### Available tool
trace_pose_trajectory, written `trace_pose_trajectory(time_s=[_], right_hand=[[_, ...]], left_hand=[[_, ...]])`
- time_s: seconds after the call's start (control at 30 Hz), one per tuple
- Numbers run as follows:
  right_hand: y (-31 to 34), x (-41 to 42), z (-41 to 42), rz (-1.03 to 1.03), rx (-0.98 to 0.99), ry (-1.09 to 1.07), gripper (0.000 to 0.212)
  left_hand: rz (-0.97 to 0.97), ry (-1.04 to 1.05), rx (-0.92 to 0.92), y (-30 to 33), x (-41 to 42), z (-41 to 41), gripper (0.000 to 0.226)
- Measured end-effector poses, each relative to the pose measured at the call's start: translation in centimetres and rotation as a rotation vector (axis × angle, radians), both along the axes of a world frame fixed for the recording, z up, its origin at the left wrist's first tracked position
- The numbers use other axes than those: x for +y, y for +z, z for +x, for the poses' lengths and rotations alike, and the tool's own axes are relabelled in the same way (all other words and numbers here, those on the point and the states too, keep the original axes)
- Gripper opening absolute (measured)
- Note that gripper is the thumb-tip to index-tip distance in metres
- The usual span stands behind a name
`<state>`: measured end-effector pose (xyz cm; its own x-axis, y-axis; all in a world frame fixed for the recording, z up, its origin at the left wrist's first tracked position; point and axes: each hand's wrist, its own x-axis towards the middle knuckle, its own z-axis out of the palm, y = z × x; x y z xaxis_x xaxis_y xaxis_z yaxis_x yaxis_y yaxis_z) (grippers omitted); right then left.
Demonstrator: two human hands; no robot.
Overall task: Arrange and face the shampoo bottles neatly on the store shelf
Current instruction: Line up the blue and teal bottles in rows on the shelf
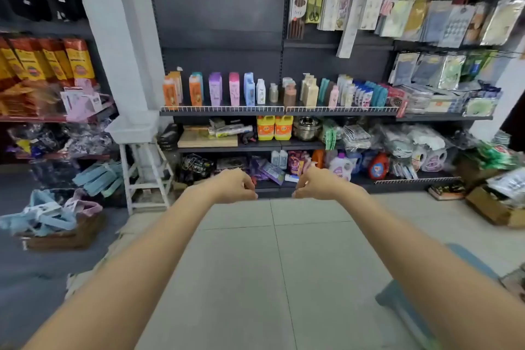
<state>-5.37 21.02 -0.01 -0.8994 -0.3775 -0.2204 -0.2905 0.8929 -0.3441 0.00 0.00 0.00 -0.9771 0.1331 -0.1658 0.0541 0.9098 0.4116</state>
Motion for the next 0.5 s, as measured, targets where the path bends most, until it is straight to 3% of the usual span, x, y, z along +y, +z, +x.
trace_pose_trajectory(time_s=[0.1, 0.3, 0.4, 0.47, 0.5], right_hand=[[-1.1, -0.6, -3.3, -0.041, -0.034, -0.016, 0.019], [-2.6, -2.1, -11.9, -0.093, -0.028, -0.081, 0.028], [-3.0, -2.0, -16.6, -0.121, 0.022, -0.127, 0.018], [-2.8, -1.7, -19.1, -0.135, 0.044, -0.139, 0.030], [-2.8, -1.4, -20.4, -0.148, 0.047, -0.157, 0.022]], left_hand=[[0.041, 0.005, -0.007, -0.6, -0.5, -3.7, 0.040], [0.065, -0.034, 0.057, -1.6, -1.7, -13.5, 0.039], [0.065, -0.050, 0.061, -1.9, -2.2, -18.8, 0.039], [0.072, -0.074, 0.047, -2.0, -2.1, -21.9, 0.040], [0.082, -0.088, 0.039, -2.0, -2.0, -23.3, 0.040]])
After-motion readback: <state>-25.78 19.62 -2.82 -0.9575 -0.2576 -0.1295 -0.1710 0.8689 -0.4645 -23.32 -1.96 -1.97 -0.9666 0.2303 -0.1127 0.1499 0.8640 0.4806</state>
